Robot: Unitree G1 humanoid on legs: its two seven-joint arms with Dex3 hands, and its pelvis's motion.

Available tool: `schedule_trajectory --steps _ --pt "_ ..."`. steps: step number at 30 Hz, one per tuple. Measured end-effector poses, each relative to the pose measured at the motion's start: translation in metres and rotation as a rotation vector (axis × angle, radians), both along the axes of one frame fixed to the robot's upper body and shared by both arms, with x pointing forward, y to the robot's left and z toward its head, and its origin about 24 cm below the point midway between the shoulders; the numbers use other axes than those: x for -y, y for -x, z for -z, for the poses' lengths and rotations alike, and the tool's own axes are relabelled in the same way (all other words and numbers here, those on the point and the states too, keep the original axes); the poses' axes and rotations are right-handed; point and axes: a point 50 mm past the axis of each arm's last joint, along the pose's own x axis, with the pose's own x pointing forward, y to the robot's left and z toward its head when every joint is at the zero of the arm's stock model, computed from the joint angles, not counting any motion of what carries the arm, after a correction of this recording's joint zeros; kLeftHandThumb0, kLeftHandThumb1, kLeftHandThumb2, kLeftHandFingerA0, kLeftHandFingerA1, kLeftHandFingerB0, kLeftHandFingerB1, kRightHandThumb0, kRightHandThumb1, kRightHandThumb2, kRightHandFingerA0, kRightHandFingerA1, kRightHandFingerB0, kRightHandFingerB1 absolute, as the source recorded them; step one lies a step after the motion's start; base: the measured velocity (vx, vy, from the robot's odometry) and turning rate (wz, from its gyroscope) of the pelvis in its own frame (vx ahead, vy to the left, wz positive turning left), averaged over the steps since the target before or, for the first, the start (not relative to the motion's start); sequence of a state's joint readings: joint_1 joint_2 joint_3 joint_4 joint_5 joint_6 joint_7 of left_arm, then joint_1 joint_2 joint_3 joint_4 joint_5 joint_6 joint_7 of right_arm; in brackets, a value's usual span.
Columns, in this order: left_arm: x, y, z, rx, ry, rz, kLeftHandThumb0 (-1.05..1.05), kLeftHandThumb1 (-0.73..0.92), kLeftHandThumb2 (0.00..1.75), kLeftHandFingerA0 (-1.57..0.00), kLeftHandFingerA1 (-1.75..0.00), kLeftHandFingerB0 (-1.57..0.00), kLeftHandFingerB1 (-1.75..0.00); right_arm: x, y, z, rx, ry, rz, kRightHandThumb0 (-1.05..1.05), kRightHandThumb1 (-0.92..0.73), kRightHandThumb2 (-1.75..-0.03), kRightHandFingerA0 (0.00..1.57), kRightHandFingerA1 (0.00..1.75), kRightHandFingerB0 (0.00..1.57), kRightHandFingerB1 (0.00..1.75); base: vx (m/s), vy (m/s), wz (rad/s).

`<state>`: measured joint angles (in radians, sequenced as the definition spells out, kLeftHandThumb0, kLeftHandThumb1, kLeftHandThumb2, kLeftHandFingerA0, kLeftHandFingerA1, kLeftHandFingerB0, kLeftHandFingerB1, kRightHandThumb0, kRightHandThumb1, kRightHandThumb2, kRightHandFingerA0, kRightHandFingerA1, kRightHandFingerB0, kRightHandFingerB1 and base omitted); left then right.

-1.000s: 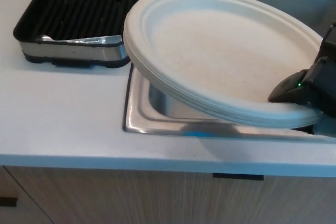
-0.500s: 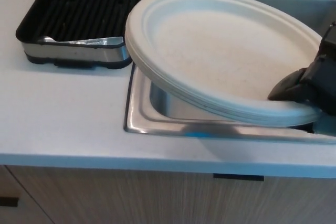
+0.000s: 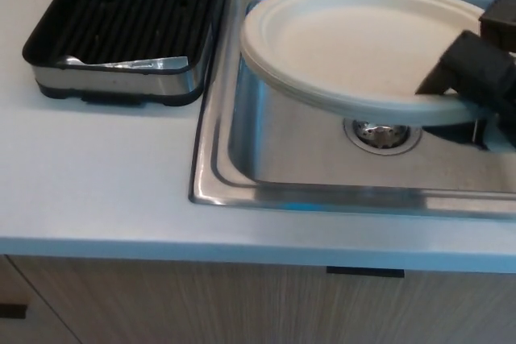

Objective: Pick up a plate using the right hand and walk towards the sink and put it inside

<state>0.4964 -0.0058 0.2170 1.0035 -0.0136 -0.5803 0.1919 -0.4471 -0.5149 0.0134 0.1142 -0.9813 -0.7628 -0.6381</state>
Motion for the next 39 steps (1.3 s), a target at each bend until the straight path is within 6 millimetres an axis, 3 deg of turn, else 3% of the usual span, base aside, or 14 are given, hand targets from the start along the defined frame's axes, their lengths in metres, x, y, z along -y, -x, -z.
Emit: schedule_trajectory --steps 15,16,18,19,23,25,27,33,34,35,36,37,38,39 --pt "-0.001 0.004 0.001 -0.019 0.003 -0.011 0.25 0.89 1.74 -1.14 -1.41 -1.1 -1.3 -0.003 -0.027 0.032 -0.129 0.1 0.07 -0.3 -0.41 -1.38 1.01 1.75 0.75 1.69 0.0 0.0 0.0" --pt "-0.001 0.004 0.002 -0.022 0.003 -0.011 0.26 0.63 1.75 -1.11 -1.6 -1.04 -1.41 -0.003 -0.028 0.034 -0.138 0.106 0.069 -0.24 -0.38 -1.31 0.99 1.75 0.8 1.63 0.0 0.0 0.0" --pt "-0.001 0.003 0.002 -0.018 0.002 -0.01 0.26 0.63 1.75 -1.11 -1.6 -1.04 -1.41 -0.005 -0.031 0.037 -0.15 0.119 0.073 -0.24 -0.38 -1.31 0.99 1.75 0.8 1.63 0.0 0.0 0.0" --pt "-0.001 0.002 0.001 -0.013 0.001 -0.009 0.24 0.83 1.69 -1.22 -1.44 -1.02 -1.24 -0.005 -0.033 0.038 -0.159 0.127 0.078 -0.22 -0.37 -1.25 0.97 1.75 0.8 1.6 0.0 0.0 0.0" --pt "-0.002 -0.003 -0.001 0.01 -0.006 -0.003 0.23 0.86 1.75 -1.25 -1.49 -1.06 -1.28 -0.005 -0.048 0.049 -0.215 0.195 0.123 -0.32 -0.49 -0.9 0.94 1.75 0.81 1.42 0.0 0.0 0.0" --pt "-0.002 -0.003 -0.001 0.014 -0.007 -0.005 0.23 0.86 1.75 -1.25 -1.49 -1.06 -1.28 -0.004 -0.056 0.052 -0.231 0.233 0.152 -0.32 -0.49 -0.9 0.94 1.75 0.81 1.42 0.0 0.0 0.0" --pt "-0.002 -0.002 -0.001 0.017 -0.006 -0.009 0.22 0.83 1.7 -1.22 -1.45 -1.09 -1.29 -0.002 -0.063 0.051 -0.236 0.271 0.194 -0.33 -0.56 -0.75 0.91 1.73 0.87 1.23 0.0 0.0 0.0" --pt "-0.002 0.003 -0.001 -0.004 -0.003 -0.016 0.2 0.81 1.65 -1.23 -1.43 -1.14 -1.3 0.008 -0.083 0.037 -0.24 0.365 0.285 -0.24 -0.45 -0.84 0.94 1.69 0.89 1.1 0.0 0.0 0.0" --pt "-0.002 0.004 0.0 -0.008 -0.002 -0.017 0.23 0.62 1.75 -1.08 -1.6 -1.04 -1.41 0.009 -0.087 0.031 -0.234 0.379 0.299 -0.24 -0.44 -0.86 0.93 1.68 0.87 1.12 0.0 0.0 0.0" --pt "-0.002 0.005 0.0 -0.011 -0.002 -0.018 0.23 0.89 1.75 -1.18 -1.45 -1.09 -1.3 0.01 -0.089 0.027 -0.229 0.386 0.308 -0.25 -0.4 -0.86 0.9 1.68 0.89 1.16 0.0 0.0 0.0" --pt "-0.002 0.006 0.0 -0.017 0.0 -0.02 0.23 0.89 1.75 -1.18 -1.45 -1.09 -1.3 0.011 -0.091 0.023 -0.223 0.396 0.319 -0.25 -0.4 -0.86 0.9 1.68 0.89 1.16 0.0 0.0 0.0" --pt "-0.002 0.008 0.0 -0.021 0.001 -0.024 0.21 0.84 1.66 -1.25 -1.43 -1.13 -1.29 0.012 -0.094 0.018 -0.218 0.405 0.331 -0.23 -0.37 -0.89 0.89 1.72 0.87 1.29 0.0 0.0 0.0" --pt "-0.003 0.008 0.0 -0.024 0.001 -0.027 0.22 0.58 1.75 -1.05 -1.61 -1.01 -1.4 0.013 -0.096 0.014 -0.212 0.409 0.339 -0.23 -0.39 -0.91 0.9 1.73 0.88 1.24 0.0 0.0 0.0" --pt "-0.003 0.009 0.0 -0.025 0.001 -0.028 0.22 0.58 1.75 -1.05 -1.61 -1.01 -1.4 0.013 -0.096 0.013 -0.21 0.411 0.344 -0.23 -0.39 -0.91 0.9 1.73 0.88 1.24 0.0 0.0 0.0"
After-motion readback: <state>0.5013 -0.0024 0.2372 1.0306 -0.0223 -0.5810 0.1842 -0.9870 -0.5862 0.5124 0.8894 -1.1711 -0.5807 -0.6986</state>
